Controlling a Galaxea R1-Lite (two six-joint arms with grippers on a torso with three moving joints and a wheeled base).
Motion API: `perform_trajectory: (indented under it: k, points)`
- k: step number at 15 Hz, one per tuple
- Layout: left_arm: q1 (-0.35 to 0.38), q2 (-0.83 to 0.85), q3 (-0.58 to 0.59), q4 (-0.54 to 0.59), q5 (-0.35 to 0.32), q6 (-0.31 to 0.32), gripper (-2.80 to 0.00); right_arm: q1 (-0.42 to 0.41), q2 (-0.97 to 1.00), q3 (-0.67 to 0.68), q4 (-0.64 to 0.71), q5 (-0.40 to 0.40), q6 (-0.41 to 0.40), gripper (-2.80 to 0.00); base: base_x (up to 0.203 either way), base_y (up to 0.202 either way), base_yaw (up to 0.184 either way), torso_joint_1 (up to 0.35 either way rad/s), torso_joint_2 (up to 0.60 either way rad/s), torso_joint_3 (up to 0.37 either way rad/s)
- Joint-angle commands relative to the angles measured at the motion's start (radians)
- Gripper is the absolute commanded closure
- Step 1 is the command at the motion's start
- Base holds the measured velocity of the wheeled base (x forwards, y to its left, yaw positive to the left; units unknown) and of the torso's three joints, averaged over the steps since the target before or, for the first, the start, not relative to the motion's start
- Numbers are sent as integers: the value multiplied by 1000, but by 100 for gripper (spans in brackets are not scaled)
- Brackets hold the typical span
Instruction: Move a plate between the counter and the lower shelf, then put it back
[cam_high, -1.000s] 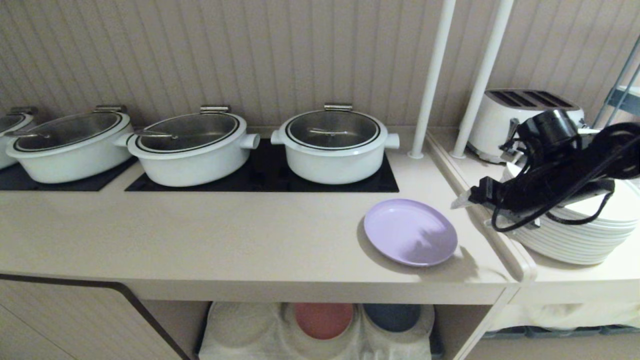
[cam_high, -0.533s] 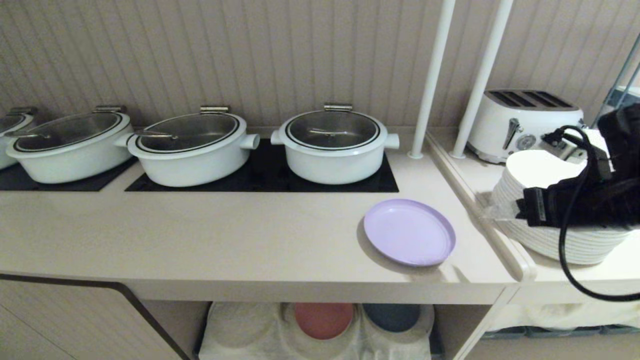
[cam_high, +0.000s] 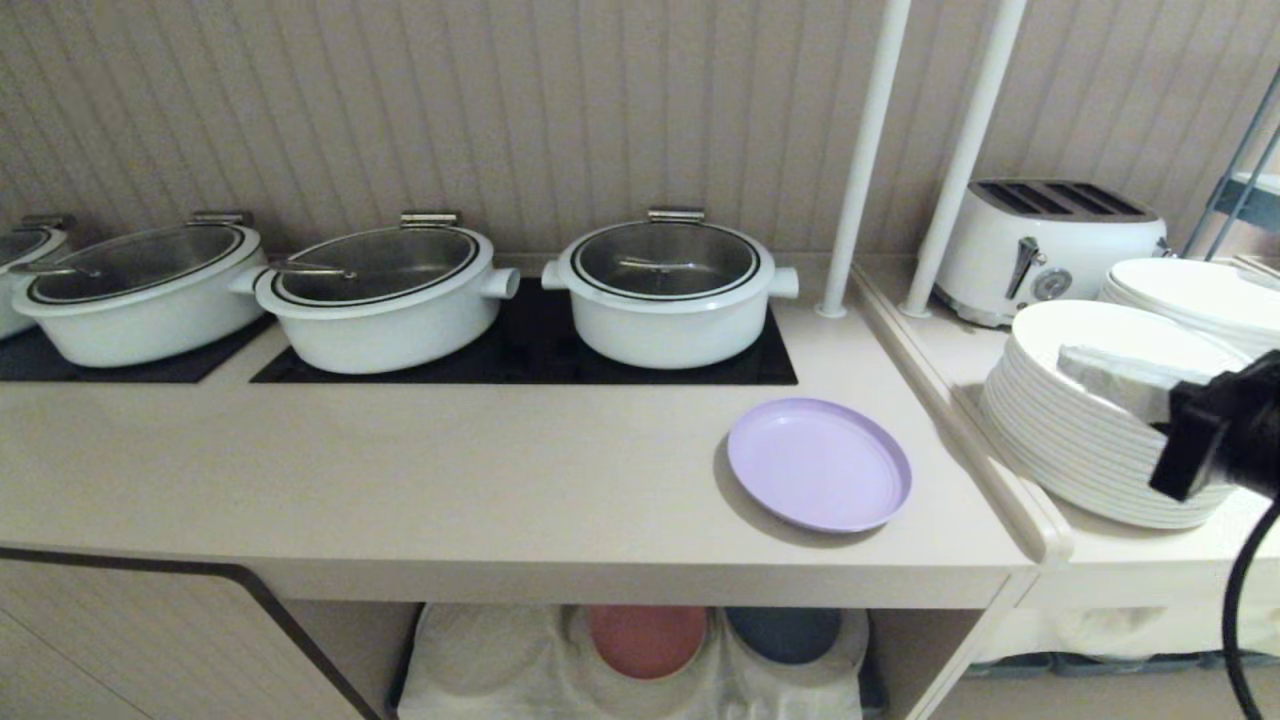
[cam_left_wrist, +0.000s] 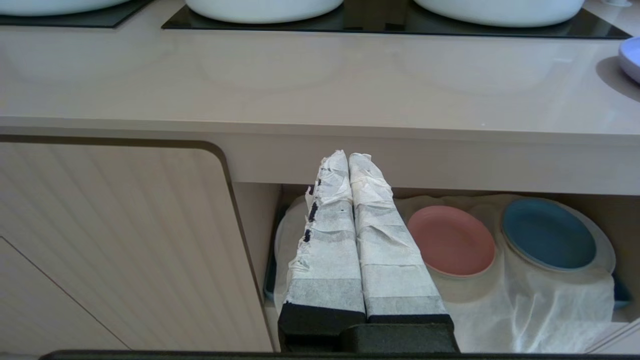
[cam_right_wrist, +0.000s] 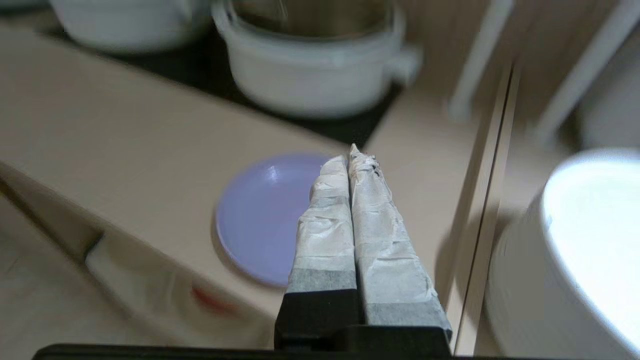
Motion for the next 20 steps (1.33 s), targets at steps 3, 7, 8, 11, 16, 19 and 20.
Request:
perform_trajectory:
  k: [3, 7, 8, 11, 16, 19, 20]
  points:
    - [0, 1, 0, 0, 0, 0, 0, 18, -361, 263, -229, -7, -3, 0, 0, 0, 0, 0, 0, 0]
    - [0, 1, 0, -1, 0, 0, 0, -9, -753, 471, -118, -39, 14, 0, 0, 0, 0, 0, 0, 0]
    - [0, 1, 0, 0, 0, 0, 0, -40, -821, 494, -34, -45, 28, 0, 0, 0, 0, 0, 0, 0]
    - [0, 1, 0, 0, 0, 0, 0, -145, -963, 520, 74, -52, 99, 0, 0, 0, 0, 0, 0, 0]
    - [0, 1, 0, 0, 0, 0, 0, -177, -1176, 514, 65, -53, 22, 0, 0, 0, 0, 0, 0, 0]
    - [0, 1, 0, 0, 0, 0, 0, -179, -1177, 523, 31, -51, -55, 0, 0, 0, 0, 0, 0, 0]
    - [0, 1, 0, 0, 0, 0, 0, -179, -1175, 525, 15, -46, -74, 0, 0, 0, 0, 0, 0, 0]
